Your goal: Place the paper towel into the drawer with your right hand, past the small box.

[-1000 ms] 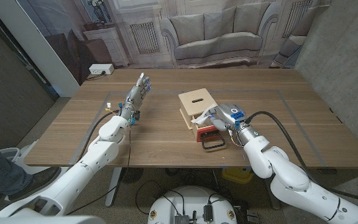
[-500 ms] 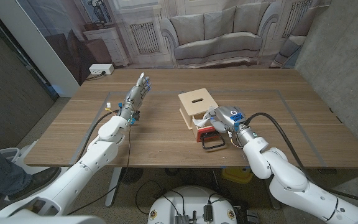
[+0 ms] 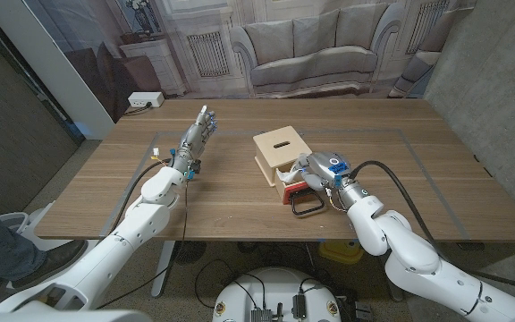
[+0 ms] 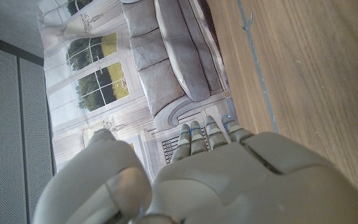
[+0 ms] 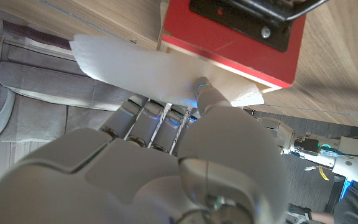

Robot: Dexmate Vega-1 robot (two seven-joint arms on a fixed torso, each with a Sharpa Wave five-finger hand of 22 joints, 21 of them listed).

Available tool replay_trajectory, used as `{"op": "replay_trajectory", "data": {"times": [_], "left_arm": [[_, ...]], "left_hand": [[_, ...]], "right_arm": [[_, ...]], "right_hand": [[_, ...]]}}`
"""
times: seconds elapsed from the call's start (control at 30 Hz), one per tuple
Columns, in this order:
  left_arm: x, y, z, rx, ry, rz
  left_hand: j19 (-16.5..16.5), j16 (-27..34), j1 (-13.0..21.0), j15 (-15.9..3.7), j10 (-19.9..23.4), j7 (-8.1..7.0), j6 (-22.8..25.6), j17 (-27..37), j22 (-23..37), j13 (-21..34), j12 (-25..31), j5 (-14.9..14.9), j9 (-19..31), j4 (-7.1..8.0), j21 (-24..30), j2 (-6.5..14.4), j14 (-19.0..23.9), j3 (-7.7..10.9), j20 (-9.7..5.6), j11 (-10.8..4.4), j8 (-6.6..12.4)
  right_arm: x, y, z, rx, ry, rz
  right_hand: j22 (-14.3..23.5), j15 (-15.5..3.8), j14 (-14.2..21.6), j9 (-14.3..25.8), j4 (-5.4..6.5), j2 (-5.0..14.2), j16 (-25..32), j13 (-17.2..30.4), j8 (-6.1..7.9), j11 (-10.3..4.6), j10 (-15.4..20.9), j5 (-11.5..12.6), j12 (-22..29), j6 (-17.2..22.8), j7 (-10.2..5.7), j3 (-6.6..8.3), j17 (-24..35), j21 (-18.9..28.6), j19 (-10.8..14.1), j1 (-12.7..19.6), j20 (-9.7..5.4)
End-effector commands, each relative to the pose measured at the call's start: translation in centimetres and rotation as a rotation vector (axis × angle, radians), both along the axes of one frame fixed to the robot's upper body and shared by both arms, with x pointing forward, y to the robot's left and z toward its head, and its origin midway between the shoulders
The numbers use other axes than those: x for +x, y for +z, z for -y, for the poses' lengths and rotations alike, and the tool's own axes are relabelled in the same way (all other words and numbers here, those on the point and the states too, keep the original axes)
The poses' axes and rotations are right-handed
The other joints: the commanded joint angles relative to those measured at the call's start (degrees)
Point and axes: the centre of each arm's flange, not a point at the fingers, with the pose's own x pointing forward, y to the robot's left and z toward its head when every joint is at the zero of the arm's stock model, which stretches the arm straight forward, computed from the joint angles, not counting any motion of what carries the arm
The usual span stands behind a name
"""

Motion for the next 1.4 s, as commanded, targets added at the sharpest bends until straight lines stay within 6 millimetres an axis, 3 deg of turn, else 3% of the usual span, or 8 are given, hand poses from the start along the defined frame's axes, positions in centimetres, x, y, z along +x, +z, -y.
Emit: {"op": "replay_trajectory", "data": {"times": [0.03,0.23,0.33,0.7,1.4], "left_arm": [[0.2,-0.4,0.0,-0.007,-0.006,-0.003],[0.3,-0.3,-0.1,-0.009,-0.010,0.000],[0.2,-0.3,-0.1,-0.010,-0.010,0.004],[0.5,0.0,0.1,-0.007,-0.017,0.005],[1.0,-0.3,0.5,-0.009,-0.026,-0.002]], "left_hand": [[-0.4,-0.1,0.4,0.08,0.3,0.06,0.5,0.2,0.1,0.1,0.0,-0.1,0.2,0.19,-0.1,0.3,0.2,-0.29,-0.14,-0.07,0.06],[-0.4,0.0,0.4,0.08,0.3,-0.08,0.5,0.2,0.1,0.1,0.0,-0.1,0.2,0.18,-0.1,0.3,0.3,-0.34,-0.12,0.20,0.04],[-0.4,0.0,0.4,0.09,0.3,-0.03,0.5,0.2,0.1,0.1,0.0,-0.1,0.2,0.18,-0.1,0.4,0.3,-0.36,-0.11,0.19,0.03],[-0.4,-0.1,0.5,0.11,0.4,-0.06,0.6,0.2,0.1,0.1,0.0,-0.1,0.2,0.16,-0.1,0.4,0.2,-0.44,-0.09,0.12,0.04],[-0.4,-0.1,0.6,0.08,0.4,-0.19,0.6,0.2,0.1,0.1,0.0,-0.1,0.2,0.14,-0.1,0.5,0.2,-0.61,-0.02,0.15,0.02]], "right_arm": [[-0.1,-0.1,-0.9,-0.029,0.021,-0.015],[-0.4,0.1,-0.9,-0.038,0.015,-0.003],[-0.6,0.2,-0.9,-0.043,0.012,0.007],[-0.8,0.3,-0.8,-0.054,-0.009,0.033],[-1.4,0.7,-0.5,-0.047,-0.005,0.046]], "right_hand": [[0.3,-5.71,0.7,0.3,0.01,0.05,-0.1,0.2,-0.34,-0.08,0.5,0.2,-0.1,0.4,-0.04,-0.24,0.2,0.2,0.5,-0.2,-7.01],[0.3,-5.58,0.7,0.3,0.27,-0.17,-0.2,0.2,-0.42,-0.11,0.4,0.2,-0.2,0.4,-0.10,-0.48,0.2,0.2,0.5,-0.7,-6.95],[0.1,-5.47,0.3,0.3,1.09,-1.47,-0.6,0.2,-0.81,-0.17,0.2,-0.1,-0.6,0.2,-0.20,-1.62,0.0,0.1,0.2,-2.9,-6.90],[-0.1,-5.22,-3.0,0.3,2.06,-5.01,-1.6,0.4,-2.76,-1.09,-3.4,0.0,-2.7,-3.6,-1.33,-4.18,-0.1,-1.4,-2.6,-7.8,-6.58],[-0.2,-4.69,-6.0,0.3,3.17,-6.92,-1.6,0.6,-3.77,-1.25,-7.1,0.4,-3.6,-7.9,-1.12,-6.04,0.0,-2.7,-4.6,-12.0,-5.48]]}}
